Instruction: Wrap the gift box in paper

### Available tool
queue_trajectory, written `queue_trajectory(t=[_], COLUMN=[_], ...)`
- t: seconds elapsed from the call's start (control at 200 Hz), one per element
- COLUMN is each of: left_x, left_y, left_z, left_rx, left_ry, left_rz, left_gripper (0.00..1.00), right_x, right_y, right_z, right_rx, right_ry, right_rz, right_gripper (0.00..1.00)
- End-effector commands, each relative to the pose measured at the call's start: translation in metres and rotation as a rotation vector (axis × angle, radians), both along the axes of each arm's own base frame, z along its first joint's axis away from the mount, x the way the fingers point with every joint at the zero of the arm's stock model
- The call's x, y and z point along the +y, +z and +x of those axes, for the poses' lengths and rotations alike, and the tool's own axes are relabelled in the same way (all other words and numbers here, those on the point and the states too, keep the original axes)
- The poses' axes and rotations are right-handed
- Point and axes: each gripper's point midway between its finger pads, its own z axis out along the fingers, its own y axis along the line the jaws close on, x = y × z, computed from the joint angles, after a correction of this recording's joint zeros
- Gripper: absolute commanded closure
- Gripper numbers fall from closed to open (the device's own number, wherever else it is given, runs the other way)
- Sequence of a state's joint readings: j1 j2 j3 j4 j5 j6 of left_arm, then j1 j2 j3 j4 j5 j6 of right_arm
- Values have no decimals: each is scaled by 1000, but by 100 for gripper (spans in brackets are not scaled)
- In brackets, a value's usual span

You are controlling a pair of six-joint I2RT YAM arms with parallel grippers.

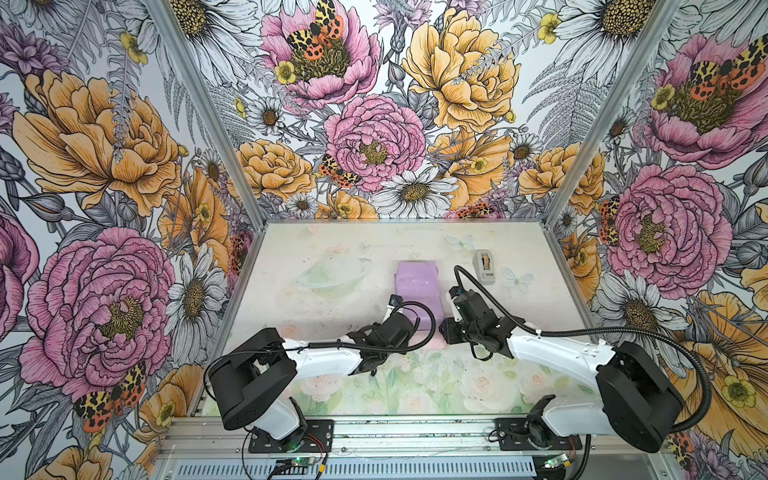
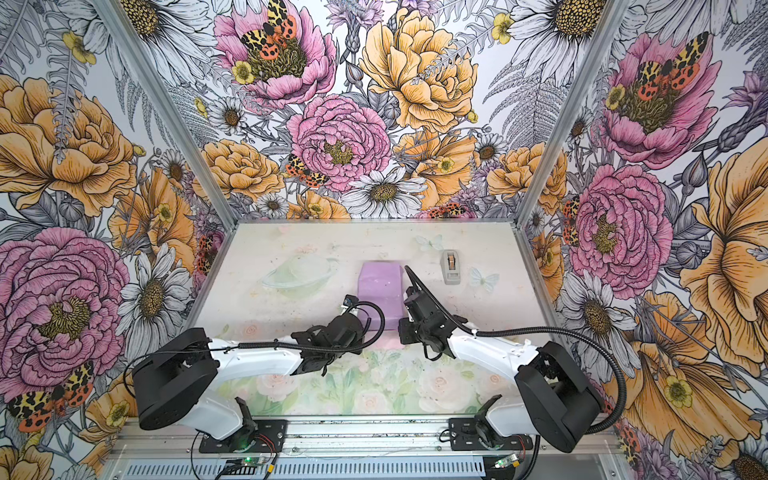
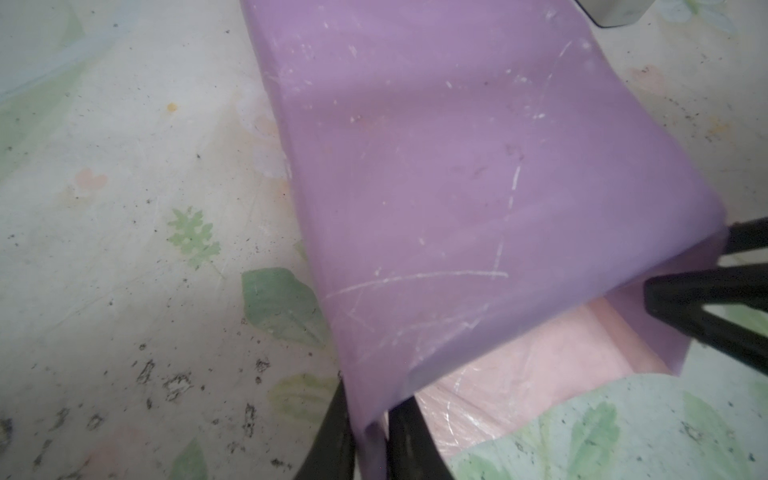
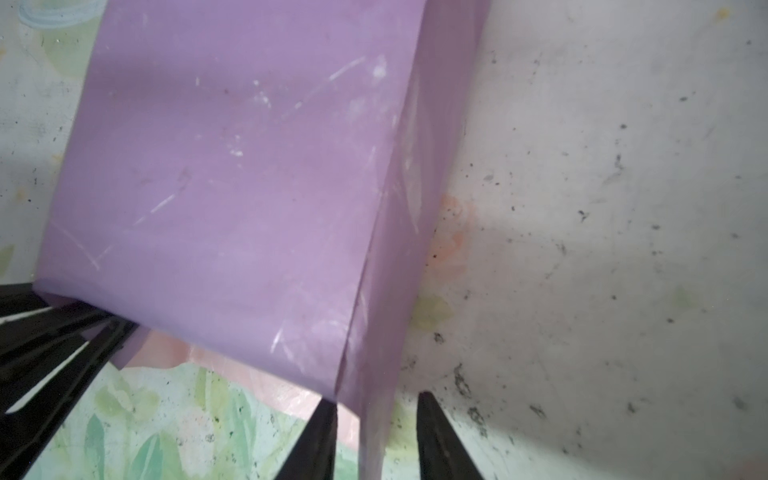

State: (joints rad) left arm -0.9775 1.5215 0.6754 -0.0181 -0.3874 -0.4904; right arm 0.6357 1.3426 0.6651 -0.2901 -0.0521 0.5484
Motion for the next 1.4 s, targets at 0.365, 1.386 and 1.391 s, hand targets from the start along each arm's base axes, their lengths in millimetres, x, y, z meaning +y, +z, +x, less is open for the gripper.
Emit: queue_trajectory(t=[0.365, 1.386, 1.391], left_x=[-8, -9, -9], left_y=[1, -5, -4], left_z=[3, 4, 4], left_rx=[0, 31, 31], left_ry=[-21, -3, -3], left_rz=[-14, -25, -25], left_gripper=[90, 100, 100], right_x=[7, 14, 13], right_y=[-5, -10, -10], right_z=[26, 19, 19], right_rx=[-19, -16, -16], right_ry=[34, 6, 6], right_rz=[-92, -23, -23], right_gripper=[71, 91, 91])
